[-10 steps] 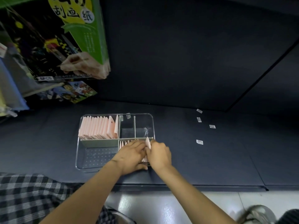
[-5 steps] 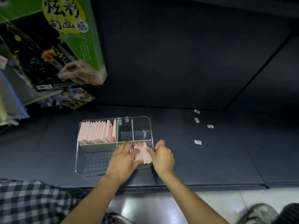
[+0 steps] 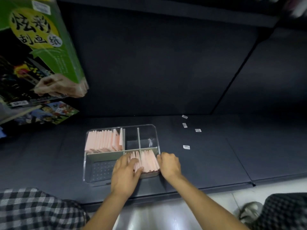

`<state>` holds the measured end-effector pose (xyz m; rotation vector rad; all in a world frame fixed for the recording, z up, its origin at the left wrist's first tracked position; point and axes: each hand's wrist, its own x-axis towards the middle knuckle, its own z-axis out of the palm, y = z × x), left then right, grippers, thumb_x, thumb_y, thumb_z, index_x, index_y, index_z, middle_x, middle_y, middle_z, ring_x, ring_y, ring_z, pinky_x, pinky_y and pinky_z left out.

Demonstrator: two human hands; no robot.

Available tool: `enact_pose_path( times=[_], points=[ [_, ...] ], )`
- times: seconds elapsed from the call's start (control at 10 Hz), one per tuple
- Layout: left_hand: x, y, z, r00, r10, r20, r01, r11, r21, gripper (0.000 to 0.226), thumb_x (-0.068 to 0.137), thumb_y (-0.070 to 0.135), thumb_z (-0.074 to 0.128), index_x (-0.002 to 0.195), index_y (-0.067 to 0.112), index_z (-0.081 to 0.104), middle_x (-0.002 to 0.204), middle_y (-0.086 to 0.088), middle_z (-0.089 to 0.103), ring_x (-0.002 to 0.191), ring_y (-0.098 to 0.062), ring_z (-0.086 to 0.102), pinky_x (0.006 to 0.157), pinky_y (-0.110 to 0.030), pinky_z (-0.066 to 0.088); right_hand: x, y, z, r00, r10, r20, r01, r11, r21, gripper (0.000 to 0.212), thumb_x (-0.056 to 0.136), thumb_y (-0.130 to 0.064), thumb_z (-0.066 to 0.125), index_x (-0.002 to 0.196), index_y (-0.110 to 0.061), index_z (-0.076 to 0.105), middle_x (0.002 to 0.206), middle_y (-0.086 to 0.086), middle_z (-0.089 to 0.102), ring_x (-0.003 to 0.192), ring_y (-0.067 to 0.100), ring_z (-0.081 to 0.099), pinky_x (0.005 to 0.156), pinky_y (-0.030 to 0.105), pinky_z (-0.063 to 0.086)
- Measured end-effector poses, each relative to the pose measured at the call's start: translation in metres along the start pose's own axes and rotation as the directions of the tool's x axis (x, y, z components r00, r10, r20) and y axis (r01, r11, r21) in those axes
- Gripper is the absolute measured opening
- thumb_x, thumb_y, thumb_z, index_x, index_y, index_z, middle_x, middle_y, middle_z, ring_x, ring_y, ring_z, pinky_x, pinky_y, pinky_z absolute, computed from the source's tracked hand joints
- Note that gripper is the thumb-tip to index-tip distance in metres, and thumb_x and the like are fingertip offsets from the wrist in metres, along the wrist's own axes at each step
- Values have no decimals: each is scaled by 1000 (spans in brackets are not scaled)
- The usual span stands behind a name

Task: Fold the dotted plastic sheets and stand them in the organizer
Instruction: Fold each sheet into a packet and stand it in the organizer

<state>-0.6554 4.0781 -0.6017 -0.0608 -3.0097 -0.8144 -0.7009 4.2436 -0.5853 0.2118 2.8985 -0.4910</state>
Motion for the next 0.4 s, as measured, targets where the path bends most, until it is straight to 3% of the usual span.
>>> enact_pose_path(
  times=[0.1, 0.3, 0.4],
  points=[
    [-2, 3, 1, 997, 70, 19, -71, 994, 88, 39, 93, 42, 52, 126, 23, 56, 142, -3, 41, 135, -24, 32, 114, -36, 21, 9, 34, -15, 998, 55, -26, -55, 998, -17, 36, 96, -31, 39, 97, -4, 62, 105, 22, 65, 99, 40, 60, 71, 35, 44],
    [-2, 0, 7, 963, 66, 261, -154, 931, 332, 53, 95, 56, 34, 143, 34, 30, 146, 8, 31, 139, -11, 20, 118, -35, 0, 24, 89, -37, 983, 173, -57, -172, 985, 27, 38, 97, -37, 42, 87, -6, 61, 99, 20, 66, 95, 37, 61, 66, 33, 40],
    [2, 7, 7, 952, 47, 303, -140, 947, 291, 54, 95, 55, 36, 143, 32, 30, 143, 7, 38, 137, -13, 28, 118, -33, 1, 25, 97, -44, 984, 180, -12, -180, 982, 50, 38, 96, -41, 43, 83, -10, 60, 99, 17, 67, 94, 35, 61, 72, 34, 46]
  ],
)
